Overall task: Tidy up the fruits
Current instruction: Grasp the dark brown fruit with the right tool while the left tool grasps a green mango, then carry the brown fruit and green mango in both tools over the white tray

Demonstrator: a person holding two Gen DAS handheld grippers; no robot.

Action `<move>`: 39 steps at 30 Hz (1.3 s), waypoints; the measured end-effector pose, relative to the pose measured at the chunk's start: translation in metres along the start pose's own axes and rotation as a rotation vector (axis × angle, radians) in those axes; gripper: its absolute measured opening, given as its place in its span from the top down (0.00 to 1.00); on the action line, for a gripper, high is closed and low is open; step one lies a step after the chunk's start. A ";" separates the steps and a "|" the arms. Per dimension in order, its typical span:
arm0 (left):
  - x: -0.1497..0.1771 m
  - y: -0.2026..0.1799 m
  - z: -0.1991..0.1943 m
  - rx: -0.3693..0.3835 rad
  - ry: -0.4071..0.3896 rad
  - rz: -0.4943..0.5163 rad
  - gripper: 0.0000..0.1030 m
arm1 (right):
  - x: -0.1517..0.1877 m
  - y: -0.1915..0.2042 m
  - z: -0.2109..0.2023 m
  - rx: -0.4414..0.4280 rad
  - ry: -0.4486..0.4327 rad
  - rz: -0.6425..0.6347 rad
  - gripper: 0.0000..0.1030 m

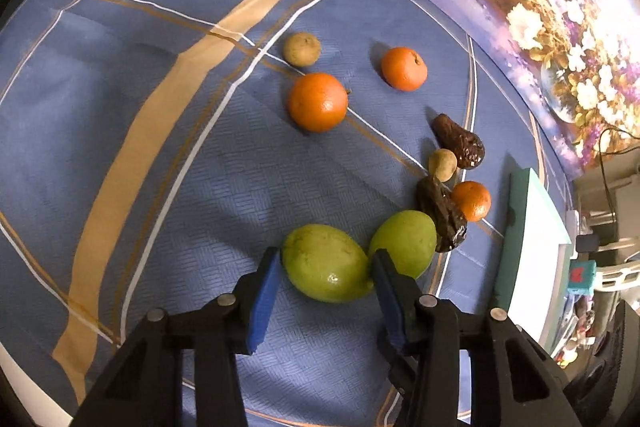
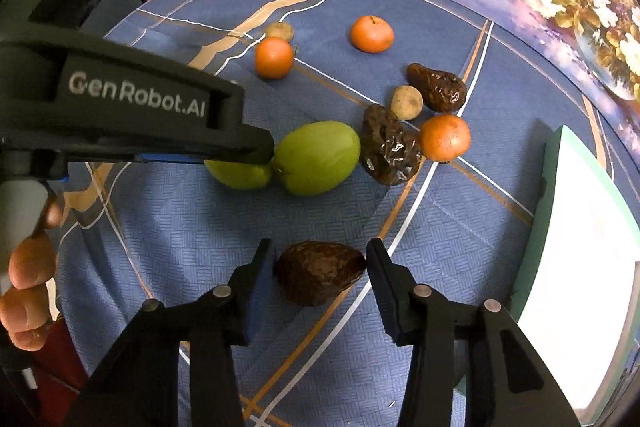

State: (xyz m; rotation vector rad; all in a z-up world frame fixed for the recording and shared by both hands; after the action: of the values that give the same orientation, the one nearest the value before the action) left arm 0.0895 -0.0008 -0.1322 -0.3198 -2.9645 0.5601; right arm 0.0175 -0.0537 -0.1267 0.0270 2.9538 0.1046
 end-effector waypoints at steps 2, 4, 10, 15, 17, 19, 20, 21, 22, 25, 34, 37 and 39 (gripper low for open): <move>0.003 0.002 -0.005 -0.009 -0.010 -0.004 0.53 | 0.000 0.000 -0.002 -0.009 -0.009 0.008 0.54; 0.003 0.004 -0.012 -0.005 -0.028 -0.005 0.53 | -0.005 -0.006 -0.007 -0.013 -0.025 0.020 0.54; 0.006 -0.003 -0.037 0.022 -0.097 0.008 0.53 | -0.003 -0.023 -0.033 -0.026 -0.097 0.086 0.54; 0.005 -0.015 -0.050 0.018 -0.138 0.051 0.53 | 0.005 -0.053 -0.054 0.012 -0.122 0.206 0.54; 0.007 -0.024 -0.053 0.019 -0.145 0.081 0.53 | 0.010 -0.073 -0.061 0.029 -0.127 0.274 0.54; 0.008 -0.037 -0.055 0.022 -0.151 0.112 0.53 | 0.017 -0.096 -0.067 0.062 -0.122 0.347 0.54; 0.007 -0.043 -0.054 0.022 -0.153 0.128 0.53 | 0.020 -0.105 -0.068 0.068 -0.118 0.377 0.54; 0.008 -0.050 -0.055 0.024 -0.155 0.141 0.53 | 0.023 -0.117 -0.070 0.068 -0.116 0.411 0.54; 0.009 -0.058 -0.055 0.028 -0.156 0.154 0.53 | 0.027 -0.127 -0.072 0.063 -0.115 0.448 0.54; 0.011 -0.083 -0.053 0.035 -0.153 0.208 0.53 | 0.040 -0.158 -0.074 0.046 -0.105 0.558 0.54; 0.014 -0.151 -0.027 -0.009 -0.118 0.356 0.53 | 0.060 -0.223 -0.077 0.061 -0.095 0.704 0.54; 0.011 -0.177 -0.012 -0.022 -0.104 0.403 0.53 | 0.064 -0.246 -0.078 0.074 -0.097 0.741 0.54; 0.010 -0.189 -0.004 -0.031 -0.098 0.432 0.53 | 0.067 -0.257 -0.078 0.078 -0.097 0.762 0.54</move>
State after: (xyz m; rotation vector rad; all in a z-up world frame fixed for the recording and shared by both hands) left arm 0.0456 -0.1694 -0.0576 -0.9764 -3.0056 0.5839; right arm -0.0662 -0.3140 -0.0809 1.1202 2.6753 0.0840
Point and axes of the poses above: each gripper's, at about its wrist camera, not at the fingertips, and z roughly the way its jaws point, y to its left, x to its underside, the point moved 8 cm from there along z, roughly the way its jaws point, and after that the axes turned 14 degrees about y, right-handed, at the moved point
